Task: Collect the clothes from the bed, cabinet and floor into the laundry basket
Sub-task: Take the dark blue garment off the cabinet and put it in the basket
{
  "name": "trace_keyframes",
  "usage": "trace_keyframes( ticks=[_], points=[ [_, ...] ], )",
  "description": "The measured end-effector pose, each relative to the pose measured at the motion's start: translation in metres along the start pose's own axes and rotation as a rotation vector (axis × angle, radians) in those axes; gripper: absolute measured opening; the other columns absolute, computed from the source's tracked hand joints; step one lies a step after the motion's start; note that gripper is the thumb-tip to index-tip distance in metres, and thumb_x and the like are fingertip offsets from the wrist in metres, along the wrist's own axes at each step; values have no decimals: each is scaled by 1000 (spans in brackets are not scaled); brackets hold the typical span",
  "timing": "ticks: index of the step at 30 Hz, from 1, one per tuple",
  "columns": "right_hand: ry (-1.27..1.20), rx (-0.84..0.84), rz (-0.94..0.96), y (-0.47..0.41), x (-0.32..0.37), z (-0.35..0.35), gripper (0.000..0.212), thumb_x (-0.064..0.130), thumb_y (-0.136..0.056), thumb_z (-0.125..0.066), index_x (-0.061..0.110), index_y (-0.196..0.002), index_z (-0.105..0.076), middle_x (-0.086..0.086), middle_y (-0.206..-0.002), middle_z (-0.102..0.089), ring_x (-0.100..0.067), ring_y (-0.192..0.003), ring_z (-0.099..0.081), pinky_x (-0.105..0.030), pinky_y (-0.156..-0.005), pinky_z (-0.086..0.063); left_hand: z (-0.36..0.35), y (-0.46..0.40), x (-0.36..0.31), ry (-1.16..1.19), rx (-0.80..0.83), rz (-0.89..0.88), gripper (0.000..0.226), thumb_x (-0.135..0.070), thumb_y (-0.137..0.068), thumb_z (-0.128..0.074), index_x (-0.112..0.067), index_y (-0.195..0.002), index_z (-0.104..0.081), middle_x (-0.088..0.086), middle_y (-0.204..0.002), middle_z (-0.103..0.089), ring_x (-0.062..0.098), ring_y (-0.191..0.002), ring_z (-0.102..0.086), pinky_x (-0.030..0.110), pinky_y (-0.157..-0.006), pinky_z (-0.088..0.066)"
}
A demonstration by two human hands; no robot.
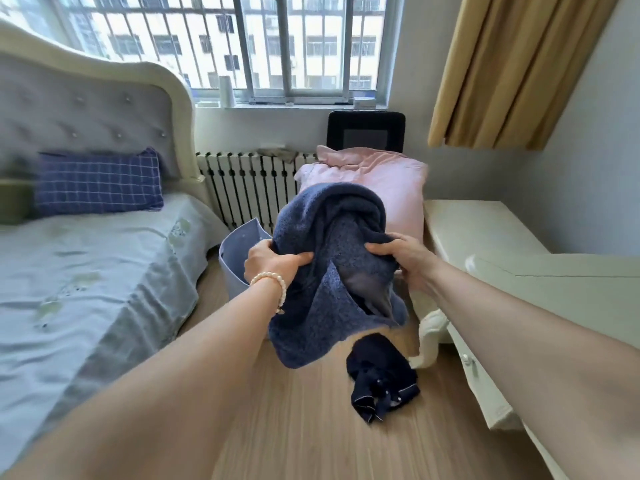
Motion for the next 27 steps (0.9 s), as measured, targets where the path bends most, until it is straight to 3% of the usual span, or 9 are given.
trace_keyframes(
  ticks=[7,10,13,16,21,27],
  points=[
    [-1,128,-18,-97,10,-101,42,14,-77,-76,15,-118,-68,-3,-104,-72,-17,-86,-65,-29,-65,-45,45,-88,27,85,-108,82,61,-38,-56,-88,-16,-110,-68,0,-108,-72,24,-99,-66,35,-89,-54],
    [-8,168,-45,-147,11,-128,43,14,-75,-77,14,-117,-69,-5,-105,-72,-20,-89,-65,-31,-72,-48,52,-127,28,69,-147,110,63,-44,-54,-87,-19,-109,-68,-2,-105,-72,22,-89,-65,30,-80,-51],
    [5,225,-65,-215,24,-162,40,13,-75,-77,11,-114,-71,-9,-106,-74,-22,-90,-66,-38,-85,-53,57,-182,22,81,-230,126,63,-40,-57,-88,-17,-111,-68,0,-107,-72,23,-96,-66,26,-81,-49],
    [-4,269,-81,-270,36,-189,33,13,-77,-76,14,-109,-71,-2,-94,-73,-16,-81,-67,-31,-73,-53,58,-236,17,78,-278,142,60,-39,-57,-88,-16,-109,-70,1,-108,-73,23,-100,-67,28,-86,-52],
    [-15,291,-156,-355,28,-227,51,18,-64,-81,12,-114,-71,-11,-113,-74,-27,-100,-69,-45,-99,-50,51,-317,24,99,-296,188,56,-37,-57,-88,-16,-106,-70,3,-107,-73,21,-94,-66,27,-86,-52],
    [-59,268,-265,-452,-5,-270,41,10,-77,-74,3,-117,-68,-16,-114,-72,-32,-95,-70,-44,-90,-56,29,-421,64,87,-288,252,58,-37,-59,-86,-17,-111,-69,3,-110,-73,23,-100,-67,26,-84,-50]
  ],
)
Point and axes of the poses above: each hand's wrist, its own y-axis away from the middle knuckle, its own z-axis out of the back of the hand, x = y × z, the point moved 7 cm from there along -y, towards the middle knuckle
